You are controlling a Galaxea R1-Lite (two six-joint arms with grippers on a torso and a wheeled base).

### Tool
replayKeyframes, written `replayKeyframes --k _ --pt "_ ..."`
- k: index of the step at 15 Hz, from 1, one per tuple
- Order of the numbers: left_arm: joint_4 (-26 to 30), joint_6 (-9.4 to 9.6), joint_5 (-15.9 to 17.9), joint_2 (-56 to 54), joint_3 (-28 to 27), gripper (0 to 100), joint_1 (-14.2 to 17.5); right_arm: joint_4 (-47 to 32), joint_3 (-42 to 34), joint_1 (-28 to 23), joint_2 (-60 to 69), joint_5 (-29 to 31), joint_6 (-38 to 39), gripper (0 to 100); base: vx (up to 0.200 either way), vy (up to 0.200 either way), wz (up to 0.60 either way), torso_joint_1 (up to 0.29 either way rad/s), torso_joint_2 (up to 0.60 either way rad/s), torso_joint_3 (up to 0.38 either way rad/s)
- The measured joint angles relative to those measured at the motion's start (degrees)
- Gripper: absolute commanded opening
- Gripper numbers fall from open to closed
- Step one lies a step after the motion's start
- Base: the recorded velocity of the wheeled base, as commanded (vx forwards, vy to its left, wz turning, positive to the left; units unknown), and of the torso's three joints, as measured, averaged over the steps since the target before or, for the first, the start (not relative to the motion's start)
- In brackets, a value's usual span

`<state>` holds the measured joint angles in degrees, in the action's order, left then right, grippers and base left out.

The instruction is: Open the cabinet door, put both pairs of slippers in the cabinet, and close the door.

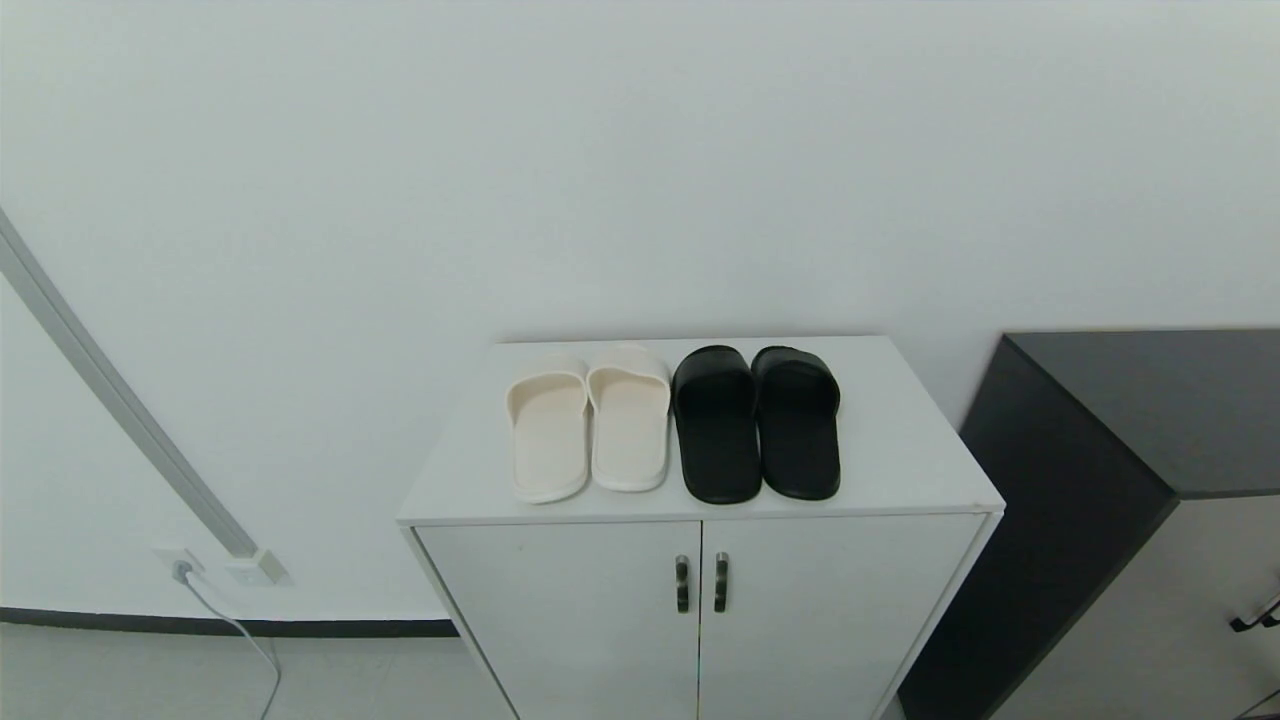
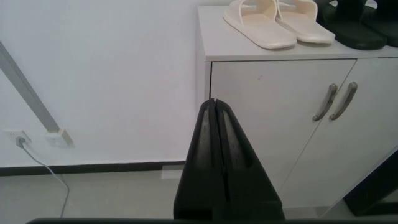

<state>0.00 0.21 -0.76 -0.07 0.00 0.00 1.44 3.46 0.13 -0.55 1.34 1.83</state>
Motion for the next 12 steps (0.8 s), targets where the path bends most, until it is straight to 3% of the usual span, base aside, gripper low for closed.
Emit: replayKeyframes --k 3,5,7,10,12 --pt "0.0 -0.1 -0.17 0.0 0.0 0 0.0 -3.86 13.24 0.61 -5.05 -2.97 0.35 100 0.0 0.0 0.0 0.0 0.0 0.0" --pt "0.02 1.16 -0.09 0.0 0.0 0 0.0 -4.5 15.38 0.99 -11.9 -7.66 -0.9 100 0.0 0.0 0.0 0.0 0.0 0.0" --pt "0.05 3.6 0.73 0.0 0.0 0 0.0 0.28 14.03 1.84 -21.55 -11.04 -0.57 100 0.0 0.0 0.0 0.0 0.0 0.0" --pt "0.07 3.82 1.41 0.0 0.0 0 0.0 12.65 12.65 5.95 -38.14 -13.1 3.34 100 0.0 0.0 0.0 0.0 0.0 0.0" --pt "0.07 4.14 1.54 0.0 0.0 0 0.0 16.3 14.75 10.47 -47.47 -11.65 6.46 100 0.0 0.0 0.0 0.0 0.0 0.0"
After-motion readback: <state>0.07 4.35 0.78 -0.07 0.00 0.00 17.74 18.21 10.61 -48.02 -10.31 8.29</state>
